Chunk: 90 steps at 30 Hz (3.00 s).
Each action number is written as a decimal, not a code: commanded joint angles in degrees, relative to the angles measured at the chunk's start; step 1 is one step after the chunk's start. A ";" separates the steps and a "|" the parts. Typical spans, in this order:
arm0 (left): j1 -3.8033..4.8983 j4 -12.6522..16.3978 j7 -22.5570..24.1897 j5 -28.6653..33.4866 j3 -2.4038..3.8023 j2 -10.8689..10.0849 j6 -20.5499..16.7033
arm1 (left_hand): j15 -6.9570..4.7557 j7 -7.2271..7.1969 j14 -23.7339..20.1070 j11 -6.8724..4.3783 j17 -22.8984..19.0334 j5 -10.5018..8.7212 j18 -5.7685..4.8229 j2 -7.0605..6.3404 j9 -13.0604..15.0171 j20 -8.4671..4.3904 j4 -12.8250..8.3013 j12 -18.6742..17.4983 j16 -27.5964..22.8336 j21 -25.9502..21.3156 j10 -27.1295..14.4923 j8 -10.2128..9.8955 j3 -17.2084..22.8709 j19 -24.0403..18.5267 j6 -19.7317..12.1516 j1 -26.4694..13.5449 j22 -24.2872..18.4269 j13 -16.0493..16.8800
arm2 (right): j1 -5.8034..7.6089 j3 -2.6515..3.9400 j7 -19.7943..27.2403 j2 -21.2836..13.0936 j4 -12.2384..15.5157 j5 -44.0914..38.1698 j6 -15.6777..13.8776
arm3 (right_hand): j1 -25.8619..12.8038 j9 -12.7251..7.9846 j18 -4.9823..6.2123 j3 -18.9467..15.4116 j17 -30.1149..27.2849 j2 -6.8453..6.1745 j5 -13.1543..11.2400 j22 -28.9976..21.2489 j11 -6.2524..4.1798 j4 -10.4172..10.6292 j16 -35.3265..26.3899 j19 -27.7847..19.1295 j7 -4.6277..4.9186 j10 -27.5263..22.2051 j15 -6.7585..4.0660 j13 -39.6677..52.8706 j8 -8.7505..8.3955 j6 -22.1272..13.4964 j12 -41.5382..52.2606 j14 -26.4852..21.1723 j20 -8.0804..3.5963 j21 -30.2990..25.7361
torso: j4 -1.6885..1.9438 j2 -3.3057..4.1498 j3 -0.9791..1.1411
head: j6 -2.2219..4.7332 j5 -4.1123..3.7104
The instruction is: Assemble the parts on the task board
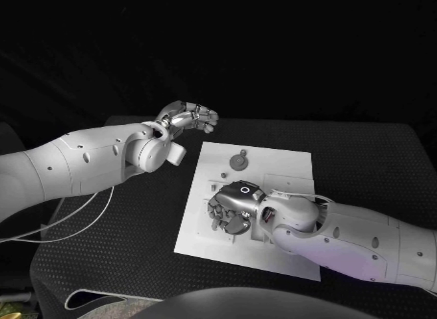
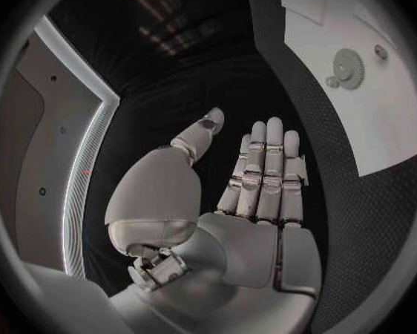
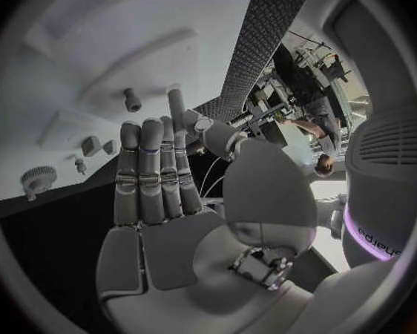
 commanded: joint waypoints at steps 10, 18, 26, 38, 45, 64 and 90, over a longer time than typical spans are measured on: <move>0.11 0.26 0.31 0.26 0.07 0.01 0.74 | -0.10 -0.09 0.49 0.13 0.15 -0.06 0.40 0.16 -0.08 0.02 0.45 0.07 -0.33 -0.39 -0.43 -0.15 -0.07 0.23 -0.41 -0.59 0.11 -0.09 | -0.12 -0.69 -0.67 0.53 -0.82 -1.69 1.63 | 0.03 0.04 0.92 0.25 -0.11 0.73 0.14 1.15 -0.06 -0.24 0.31 0.52 -0.08 0.17 -0.49 0.13 0.20 0.46 0.29 0.11 -0.04 0.40 | -0.01 -0.01 0.03 | -0.51 0.17; 0.13 0.30 0.31 0.26 0.07 -0.04 0.76 | -0.10 -0.09 0.49 0.13 0.20 -0.06 0.40 0.16 -0.08 0.02 0.46 0.06 -0.37 -0.41 -0.44 -0.14 -0.06 0.24 -0.42 -0.60 0.13 -0.10 | -0.13 -0.87 -1.62 0.54 -0.89 -3.05 2.43 | 0.00 0.07 0.92 0.26 -0.14 0.77 0.14 1.15 -0.06 -0.34 0.33 0.51 -0.08 0.14 -0.49 0.16 0.18 0.45 0.29 0.12 -0.05 0.43 | -0.07 -0.06 0.01 | -0.68 0.28; 0.16 0.28 0.29 0.26 0.07 0.00 0.75 | -0.10 -0.09 0.50 0.13 0.26 -0.05 0.40 0.16 -0.08 0.02 0.47 0.07 -0.41 -0.44 -0.44 -0.13 -0.06 0.24 -0.42 -0.61 0.15 -0.11 | -0.13 -1.43 -1.55 1.15 -0.84 -3.36 2.75 | -0.17 0.10 0.92 0.27 -0.22 0.78 0.21 1.13 -0.01 -0.50 0.34 0.41 -0.05 0.02 -0.45 0.20 0.12 0.40 0.25 0.08 -0.01 0.43 | -0.04 -0.04 0.00 | -0.74 0.25; 0.24 0.31 0.20 0.26 0.07 -0.04 0.91 | -0.10 -0.09 0.51 0.13 0.33 -0.05 0.40 0.14 -0.08 0.01 0.48 0.07 -0.47 -0.47 -0.44 -0.11 -0.06 0.25 -0.43 -0.62 0.18 -0.12 | -0.12 -1.70 -0.46 1.43 -1.00 -0.35 3.27 | -5.02 -0.41 0.92 -5.40 -2.00 -2.19 3.27 1.05 1.31 -1.03 -0.18 -1.22 1.09 -3.09 0.65 -0.04 -2.14 -2.10 -1.47 -1.30 0.68 0.42 | -0.05 -0.04 -0.06 | -0.71 0.19; 0.26 0.27 0.19 0.26 0.07 -0.04 0.91 | -0.10 -0.09 0.51 0.13 0.37 -0.05 0.40 0.12 -0.08 0.02 0.48 0.07 -0.50 -0.49 -0.44 -0.10 -0.06 0.25 -0.44 -0.62 0.19 -0.13 | -0.11 -1.70 -0.47 1.43 -1.02 0.12 2.98 | -5.08 -0.74 0.92 -7.24 -2.85 -2.84 3.39 0.96 1.85 -1.46 -0.18 -1.42 1.74 -4.61 1.09 -0.27 -3.13 -3.46 -2.31 -1.52 0.71 0.45 | -0.05 -0.06 -0.02 | -0.68 0.22; 0.26 -0.01 0.05 0.26 0.05 -0.02 1.11 | -0.09 -0.08 0.52 0.14 0.48 -0.07 0.40 0.08 -0.09 0.02 0.51 0.06 -0.59 -0.53 -0.46 -0.10 -0.07 0.26 -0.49 -0.67 0.24 -0.16 | 0.20 -1.49 0.04 -0.89 -0.06 2.72 -3.42 | -3.55 -1.79 0.92 -8.96 -3.06 -5.33 3.35 1.13 3.55 -1.29 2.11 -1.03 3.78 -10.48 2.51 -1.94 -5.77 -8.23 -4.56 -1.54 0.51 1.33 | -0.10 -0.09 0.07 | -0.40 0.04; 0.18 -1.24 0.52 0.65 -0.01 0.24 1.68 | -0.08 -0.06 0.56 0.15 0.79 -0.02 0.39 0.12 -0.11 0.03 0.86 0.08 -0.83 -0.68 -0.45 -0.04 -0.14 0.32 -0.53 -1.10 0.35 -0.21 | 9.67 2.70 -9.95 -19.68 5.64 39.62 17.03 | -11.13 0.17 0.92 -21.64 -2.15 1.66 0.10 1.28 -0.02 1.89 10.95 -1.76 2.72 -11.85 -0.67 14.62 -3.70 -7.30 19.96 -3.80 -0.93 6.75 | -1.02 -0.70 -0.19 | 2.69 -3.96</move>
